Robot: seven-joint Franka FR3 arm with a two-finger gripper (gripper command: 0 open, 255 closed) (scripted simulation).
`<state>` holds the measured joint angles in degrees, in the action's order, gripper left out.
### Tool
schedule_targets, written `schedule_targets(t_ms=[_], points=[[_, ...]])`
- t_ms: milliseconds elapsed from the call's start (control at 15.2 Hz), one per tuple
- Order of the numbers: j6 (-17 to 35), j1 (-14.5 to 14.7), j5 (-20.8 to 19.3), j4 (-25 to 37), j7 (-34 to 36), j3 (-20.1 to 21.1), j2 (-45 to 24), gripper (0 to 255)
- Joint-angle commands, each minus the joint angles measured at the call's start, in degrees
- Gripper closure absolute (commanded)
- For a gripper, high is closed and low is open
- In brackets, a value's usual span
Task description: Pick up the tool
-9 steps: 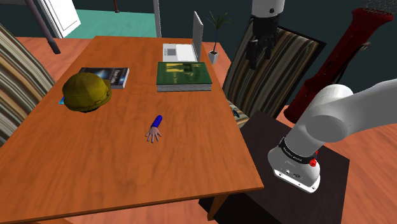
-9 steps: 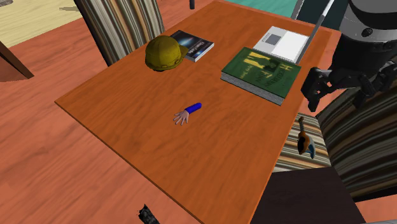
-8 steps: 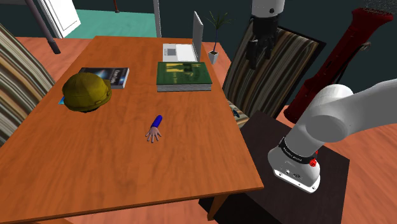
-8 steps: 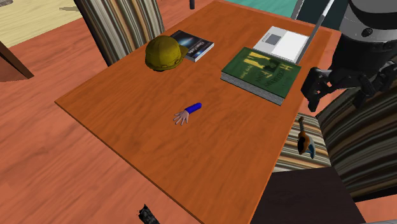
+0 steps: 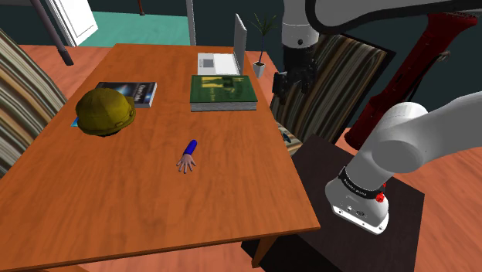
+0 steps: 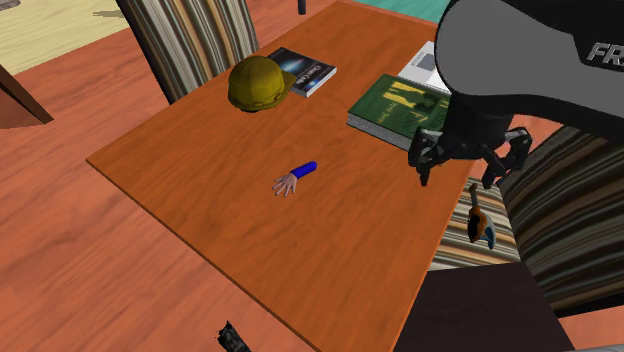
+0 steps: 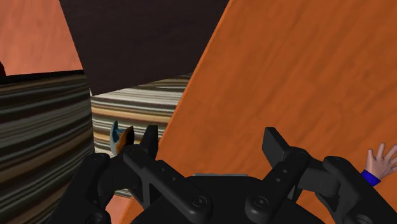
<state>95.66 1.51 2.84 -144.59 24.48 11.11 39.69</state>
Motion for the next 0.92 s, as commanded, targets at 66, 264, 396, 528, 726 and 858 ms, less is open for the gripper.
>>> schedule_targets(t_ms=[66, 264, 396, 528, 726, 858], points=[[5.11, 0.24, 2.75, -1.06, 6.20, 3.37, -2.77, 0], [10.56, 0.25, 4.89, -1.13, 12.34, 6.95, -6.87, 0], [14.26, 0.07, 5.83, -0.69, 16.48, 9.32, -10.13, 0], [17.94, -0.33, 6.31, 0.15, 20.69, 11.72, -13.75, 0], [23.31, -1.23, 5.89, 2.11, 27.33, 15.17, -19.80, 0], [26.67, -1.99, 4.71, 3.87, 32.08, 17.33, -24.21, 0]])
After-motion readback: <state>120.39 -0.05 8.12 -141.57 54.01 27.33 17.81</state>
